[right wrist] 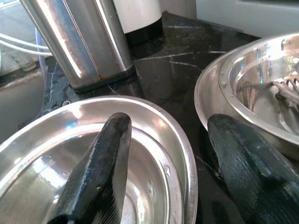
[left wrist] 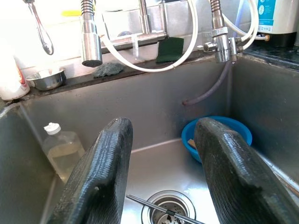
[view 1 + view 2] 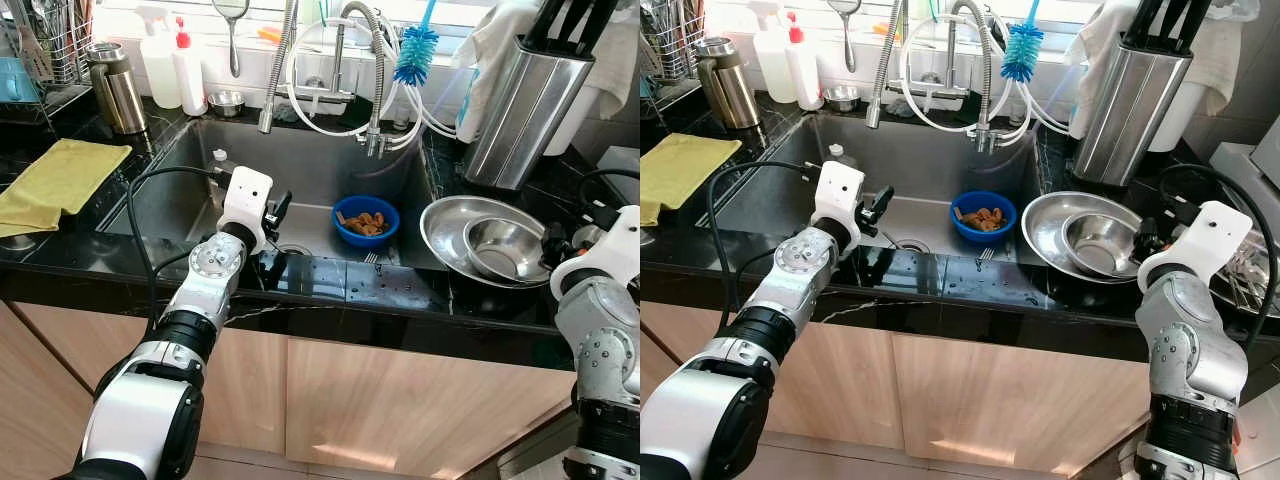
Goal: Kitchen organization
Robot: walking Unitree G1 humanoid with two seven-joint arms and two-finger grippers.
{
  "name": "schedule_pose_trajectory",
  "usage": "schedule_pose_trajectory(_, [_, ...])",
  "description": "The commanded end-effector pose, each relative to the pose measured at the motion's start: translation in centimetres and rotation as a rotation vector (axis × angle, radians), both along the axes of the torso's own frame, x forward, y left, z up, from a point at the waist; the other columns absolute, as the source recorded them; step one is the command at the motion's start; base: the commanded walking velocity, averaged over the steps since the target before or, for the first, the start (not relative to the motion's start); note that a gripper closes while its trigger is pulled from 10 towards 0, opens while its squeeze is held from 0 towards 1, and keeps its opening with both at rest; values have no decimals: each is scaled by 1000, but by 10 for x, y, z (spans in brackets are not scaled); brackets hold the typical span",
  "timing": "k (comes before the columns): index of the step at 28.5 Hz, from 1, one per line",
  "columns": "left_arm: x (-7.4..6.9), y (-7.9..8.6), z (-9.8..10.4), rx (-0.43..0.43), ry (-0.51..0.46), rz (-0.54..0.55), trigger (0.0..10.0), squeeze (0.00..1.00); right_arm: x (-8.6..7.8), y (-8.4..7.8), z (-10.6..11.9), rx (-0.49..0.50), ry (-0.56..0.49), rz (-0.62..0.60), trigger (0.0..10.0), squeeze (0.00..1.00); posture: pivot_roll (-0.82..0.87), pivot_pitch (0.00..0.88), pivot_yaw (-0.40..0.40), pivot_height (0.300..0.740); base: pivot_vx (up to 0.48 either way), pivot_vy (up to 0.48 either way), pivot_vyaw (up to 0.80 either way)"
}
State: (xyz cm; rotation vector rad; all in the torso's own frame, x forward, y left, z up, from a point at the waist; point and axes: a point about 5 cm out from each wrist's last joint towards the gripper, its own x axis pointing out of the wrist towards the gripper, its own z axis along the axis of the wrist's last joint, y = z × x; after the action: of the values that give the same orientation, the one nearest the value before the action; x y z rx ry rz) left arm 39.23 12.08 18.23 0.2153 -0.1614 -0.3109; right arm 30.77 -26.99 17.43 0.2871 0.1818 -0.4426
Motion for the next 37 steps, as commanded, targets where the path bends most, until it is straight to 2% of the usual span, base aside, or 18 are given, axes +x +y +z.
schedule_pose_trajectory(1, [0, -4, 3, 22, -19, -15, 10000, 0, 0, -1, -4, 11, 26, -1, 10000, 0, 56, 0, -81, 740, 0, 0, 0])
schedule_pose_trajectory(6, [0, -3, 3, 22, -18, -14, 10000, 0, 0, 0, -6, 17, 34, 18, 10000, 0, 57, 0, -84, 740, 0, 0, 0])
schedule_pose_trajectory(7, [0, -3, 3, 22, -18, -14, 10000, 0, 0, 1, -6, 18, 35, 24, 10000, 333, 58, 0, -83, 740, 0, 0, 0])
schedule_pose_trajectory(8, [0, -3, 3, 21, -17, -13, 10000, 0, 1, 3, -6, 17, 35, 41, 10000, 1000, 58, 0, -84, 740, 0, 0, 0])
schedule_pose_trajectory(11, [-1, -3, 2, 22, -16, -14, 10000, 0, 1, 5, -7, 16, 44, 51, 10000, 1000, 59, 0, -84, 740, 0, 0, 0])
schedule_pose_trajectory(12, [-1, -3, 2, 22, -15, -15, 10000, 0, 2, 6, -8, 16, 50, 59, 10000, 318, 59, 0, -84, 740, 0, 0, 0])
schedule_pose_trajectory(13, [-1, -3, 2, 22, -15, -14, 10000, 0, 2, 6, -9, 15, 55, 65, 10000, 0, 59, 0, -86, 740, 0, 0, 0])
schedule_pose_trajectory(29, [0, -3, 3, 20, -19, -7, 10000, 0, 3, 11, -12, 12, 74, 104, 10000, 0, 64, 0, -88, 740, 0, 0, 0])
schedule_pose_trajectory(34, [1, -2, 7, 31, -39, 2, 10000, 0, 11, 20, 0, 41, -26, 129, 10000, 0, 69, 0, -88, 740, 0, 0, 0])
schedule_pose_trajectory(37, [1, -2, 7, 33, -43, 2, 10000, 0, 14, 26, 3, 49, -45, 159, 10000, 0, 71, 0, -88, 740, 0, 0, 0])
